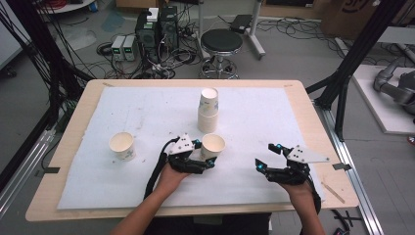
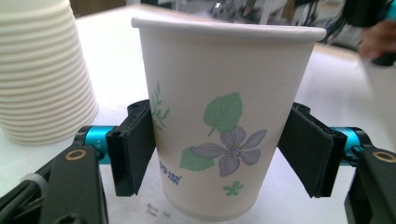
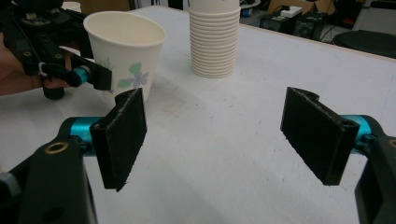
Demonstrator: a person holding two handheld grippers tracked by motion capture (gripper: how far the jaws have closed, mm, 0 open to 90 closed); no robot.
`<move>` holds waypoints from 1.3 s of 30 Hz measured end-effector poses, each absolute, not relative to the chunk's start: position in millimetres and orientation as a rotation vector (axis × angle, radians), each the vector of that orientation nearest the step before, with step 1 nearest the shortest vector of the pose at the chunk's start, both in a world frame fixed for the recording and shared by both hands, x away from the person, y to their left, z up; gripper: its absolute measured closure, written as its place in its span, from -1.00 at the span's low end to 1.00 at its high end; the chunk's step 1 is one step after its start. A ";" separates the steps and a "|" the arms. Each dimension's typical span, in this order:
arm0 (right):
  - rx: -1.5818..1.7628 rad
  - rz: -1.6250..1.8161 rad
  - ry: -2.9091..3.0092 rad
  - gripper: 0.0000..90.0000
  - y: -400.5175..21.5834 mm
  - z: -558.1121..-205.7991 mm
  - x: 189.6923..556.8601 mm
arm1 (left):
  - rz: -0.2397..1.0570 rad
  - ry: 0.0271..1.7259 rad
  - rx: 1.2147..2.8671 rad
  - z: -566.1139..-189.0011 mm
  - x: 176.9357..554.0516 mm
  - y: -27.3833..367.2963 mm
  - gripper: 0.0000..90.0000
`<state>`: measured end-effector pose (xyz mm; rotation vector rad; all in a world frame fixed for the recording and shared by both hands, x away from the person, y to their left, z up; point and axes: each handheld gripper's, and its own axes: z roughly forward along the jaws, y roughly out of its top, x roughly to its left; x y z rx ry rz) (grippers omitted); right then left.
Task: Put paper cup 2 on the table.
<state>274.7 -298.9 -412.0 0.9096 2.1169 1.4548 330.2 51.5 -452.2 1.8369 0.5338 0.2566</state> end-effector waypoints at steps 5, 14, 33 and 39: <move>0.923 1.459 2.113 -0.49 -299.5 -411.5 274.6 | 0.284 0.558 1.889 -453.5 329.9 46.3 -0.33; 0.925 1.457 2.120 -0.49 -299.5 -412.3 274.7 | 0.306 0.580 1.990 -451.2 324.7 48.7 -0.32; 0.917 1.458 2.121 -0.49 -299.4 -411.3 273.7 | 0.234 0.625 1.967 -454.0 314.0 79.2 -0.55; 0.923 1.444 2.113 -0.49 -300.7 -411.0 273.5 | 0.251 0.630 1.913 -449.2 307.8 103.0 -0.54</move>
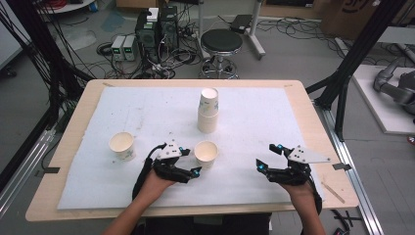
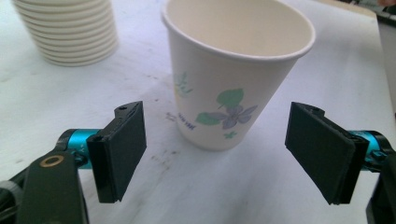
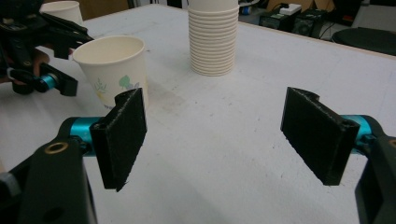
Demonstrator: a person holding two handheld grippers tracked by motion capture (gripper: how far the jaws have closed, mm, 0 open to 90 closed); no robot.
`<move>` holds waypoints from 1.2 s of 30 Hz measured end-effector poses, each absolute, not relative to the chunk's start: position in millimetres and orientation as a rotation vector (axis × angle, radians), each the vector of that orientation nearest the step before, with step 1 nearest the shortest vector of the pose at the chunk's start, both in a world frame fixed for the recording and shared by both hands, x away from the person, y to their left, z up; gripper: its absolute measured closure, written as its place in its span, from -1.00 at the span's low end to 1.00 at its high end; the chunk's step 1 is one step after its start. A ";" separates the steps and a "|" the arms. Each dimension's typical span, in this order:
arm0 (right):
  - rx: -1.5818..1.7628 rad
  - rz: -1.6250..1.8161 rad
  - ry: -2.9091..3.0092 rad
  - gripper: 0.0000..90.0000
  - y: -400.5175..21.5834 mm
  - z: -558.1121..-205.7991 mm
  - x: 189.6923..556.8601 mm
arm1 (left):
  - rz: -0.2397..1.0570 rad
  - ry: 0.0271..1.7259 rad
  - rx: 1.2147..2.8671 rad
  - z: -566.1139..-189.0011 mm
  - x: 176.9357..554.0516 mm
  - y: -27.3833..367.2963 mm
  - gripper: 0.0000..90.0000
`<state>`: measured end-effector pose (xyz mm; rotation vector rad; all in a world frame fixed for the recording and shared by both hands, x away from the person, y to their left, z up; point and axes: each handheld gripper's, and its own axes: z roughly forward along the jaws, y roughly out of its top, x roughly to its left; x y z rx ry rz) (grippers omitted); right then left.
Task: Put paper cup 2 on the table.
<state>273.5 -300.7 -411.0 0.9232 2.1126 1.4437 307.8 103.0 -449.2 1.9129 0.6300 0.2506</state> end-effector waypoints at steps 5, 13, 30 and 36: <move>0.974 1.369 2.094 -0.49 -303.1 -413.6 274.4 | 0.331 0.631 1.787 -433.0 304.0 133.8 -0.54; 1.000 1.343 2.082 -0.50 -309.0 -416.5 271.0 | 0.405 0.662 1.658 -426.6 300.8 160.5 -0.64; 1.007 1.349 2.043 -0.51 -306.6 -411.7 260.0 | 0.426 0.658 1.614 -427.0 290.3 171.9 -0.62; 1.006 1.349 2.054 -0.50 -304.9 -413.7 261.5 | 0.436 0.660 1.619 -427.3 290.4 171.7 -0.61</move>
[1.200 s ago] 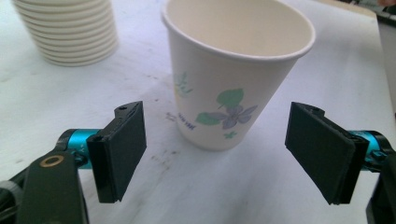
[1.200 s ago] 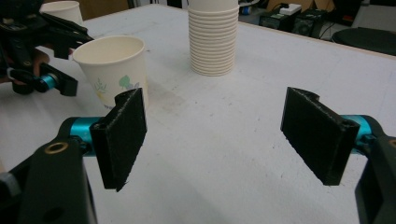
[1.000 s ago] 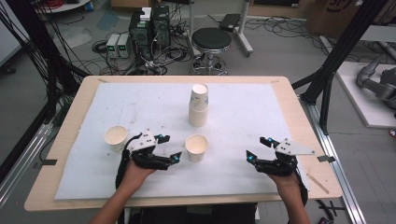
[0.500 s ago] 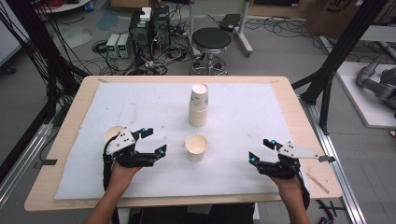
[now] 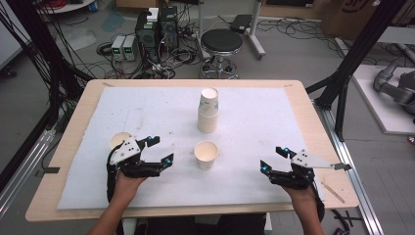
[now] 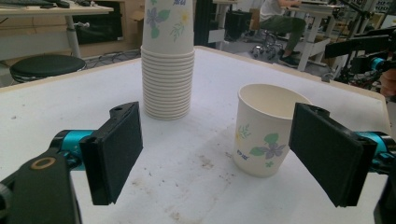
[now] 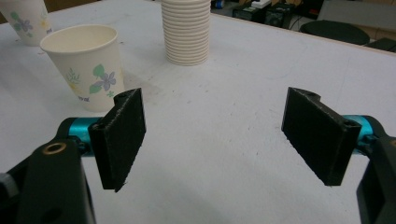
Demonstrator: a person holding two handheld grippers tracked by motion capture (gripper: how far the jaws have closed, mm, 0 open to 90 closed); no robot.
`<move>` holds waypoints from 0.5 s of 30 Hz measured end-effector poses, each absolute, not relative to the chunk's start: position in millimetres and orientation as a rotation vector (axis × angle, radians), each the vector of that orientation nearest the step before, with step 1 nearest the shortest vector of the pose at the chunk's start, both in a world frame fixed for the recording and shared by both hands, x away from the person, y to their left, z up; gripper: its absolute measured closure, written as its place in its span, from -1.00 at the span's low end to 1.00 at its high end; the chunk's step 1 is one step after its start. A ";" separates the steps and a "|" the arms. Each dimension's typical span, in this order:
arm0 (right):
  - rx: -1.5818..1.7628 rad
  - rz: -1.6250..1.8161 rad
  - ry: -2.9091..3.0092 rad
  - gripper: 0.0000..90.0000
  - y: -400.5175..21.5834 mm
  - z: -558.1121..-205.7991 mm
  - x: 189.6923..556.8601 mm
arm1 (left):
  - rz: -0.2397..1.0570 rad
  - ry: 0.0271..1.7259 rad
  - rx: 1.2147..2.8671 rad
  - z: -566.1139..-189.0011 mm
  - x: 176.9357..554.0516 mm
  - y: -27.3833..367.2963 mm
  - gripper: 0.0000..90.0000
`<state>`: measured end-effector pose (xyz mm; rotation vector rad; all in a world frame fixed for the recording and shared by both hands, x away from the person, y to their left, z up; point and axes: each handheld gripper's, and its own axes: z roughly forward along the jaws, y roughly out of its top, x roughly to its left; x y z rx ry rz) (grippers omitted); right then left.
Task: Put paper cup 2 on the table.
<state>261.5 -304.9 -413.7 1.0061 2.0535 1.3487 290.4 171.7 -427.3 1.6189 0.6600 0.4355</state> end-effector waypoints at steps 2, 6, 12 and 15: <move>1.003 1.347 2.057 -0.50 -304.9 -414.1 261.8 | 0.435 0.660 1.618 -427.7 290.6 172.0 -0.61; 0.999 1.348 2.059 -0.50 -304.5 -414.1 262.0 | 0.437 0.658 1.621 -427.7 290.4 171.9 -0.61; 1.001 1.346 2.065 -0.50 -303.8 -414.2 261.9 | 0.435 0.655 1.629 -428.3 290.0 170.6 -0.61; 0.998 1.345 2.065 -0.50 -303.9 -414.3 262.0 | 0.438 0.654 1.630 -428.6 290.0 170.2 -0.61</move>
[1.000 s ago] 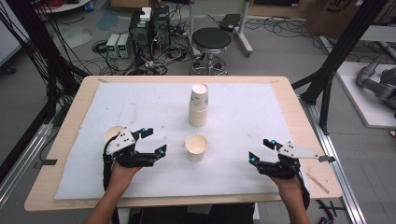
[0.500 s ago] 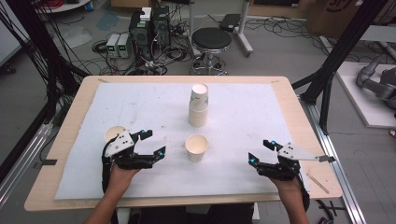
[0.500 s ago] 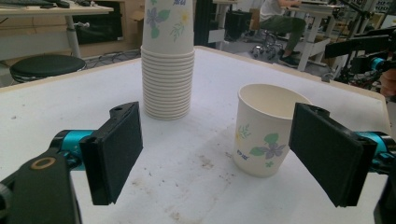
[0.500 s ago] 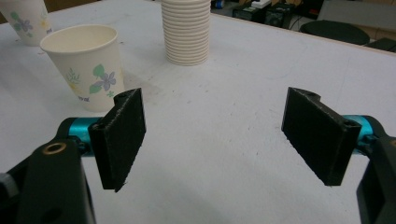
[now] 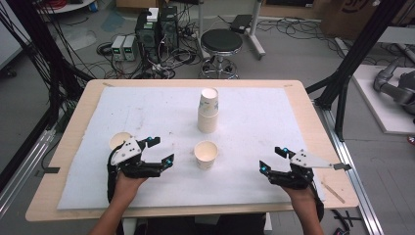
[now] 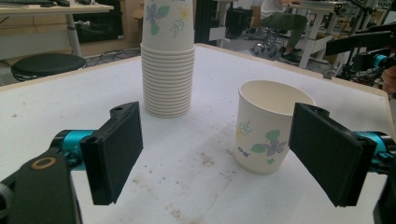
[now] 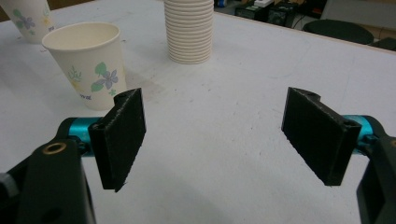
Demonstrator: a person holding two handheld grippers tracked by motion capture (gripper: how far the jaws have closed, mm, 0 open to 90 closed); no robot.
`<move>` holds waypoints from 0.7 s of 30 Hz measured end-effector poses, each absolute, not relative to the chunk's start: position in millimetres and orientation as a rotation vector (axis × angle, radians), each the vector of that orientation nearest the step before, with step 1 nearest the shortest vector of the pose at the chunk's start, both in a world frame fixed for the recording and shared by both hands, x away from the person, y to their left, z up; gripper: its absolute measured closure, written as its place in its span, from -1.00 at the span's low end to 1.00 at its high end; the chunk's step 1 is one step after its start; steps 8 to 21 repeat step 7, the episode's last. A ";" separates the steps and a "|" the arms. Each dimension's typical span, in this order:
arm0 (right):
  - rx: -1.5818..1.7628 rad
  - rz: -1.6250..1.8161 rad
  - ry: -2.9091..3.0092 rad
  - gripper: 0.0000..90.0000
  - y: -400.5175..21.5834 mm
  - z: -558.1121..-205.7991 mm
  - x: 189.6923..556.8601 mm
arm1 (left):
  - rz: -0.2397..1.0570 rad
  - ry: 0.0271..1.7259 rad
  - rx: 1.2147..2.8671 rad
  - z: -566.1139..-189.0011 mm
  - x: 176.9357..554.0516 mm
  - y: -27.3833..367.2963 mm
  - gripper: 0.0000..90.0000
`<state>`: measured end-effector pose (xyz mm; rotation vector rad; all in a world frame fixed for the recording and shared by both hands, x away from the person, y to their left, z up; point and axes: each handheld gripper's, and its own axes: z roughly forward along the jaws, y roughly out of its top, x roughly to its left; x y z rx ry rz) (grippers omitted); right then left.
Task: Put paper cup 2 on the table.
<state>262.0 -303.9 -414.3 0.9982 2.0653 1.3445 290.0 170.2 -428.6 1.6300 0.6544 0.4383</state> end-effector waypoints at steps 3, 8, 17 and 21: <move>0.990 1.341 2.065 -0.50 -304.2 -415.0 262.9 | 0.437 0.655 1.634 -429.4 289.9 169.7 -0.61; 0.991 1.341 2.073 -0.50 -302.9 -415.5 263.3 | 0.435 0.659 1.637 -430.1 289.5 169.6 -0.61; 0.991 1.341 2.073 -0.50 -302.9 -415.5 263.3 | 0.435 0.659 1.637 -430.1 289.5 169.6 -0.61; 0.991 1.341 2.073 -0.50 -302.9 -415.5 263.3 | 0.435 0.659 1.637 -430.1 289.5 169.6 -0.61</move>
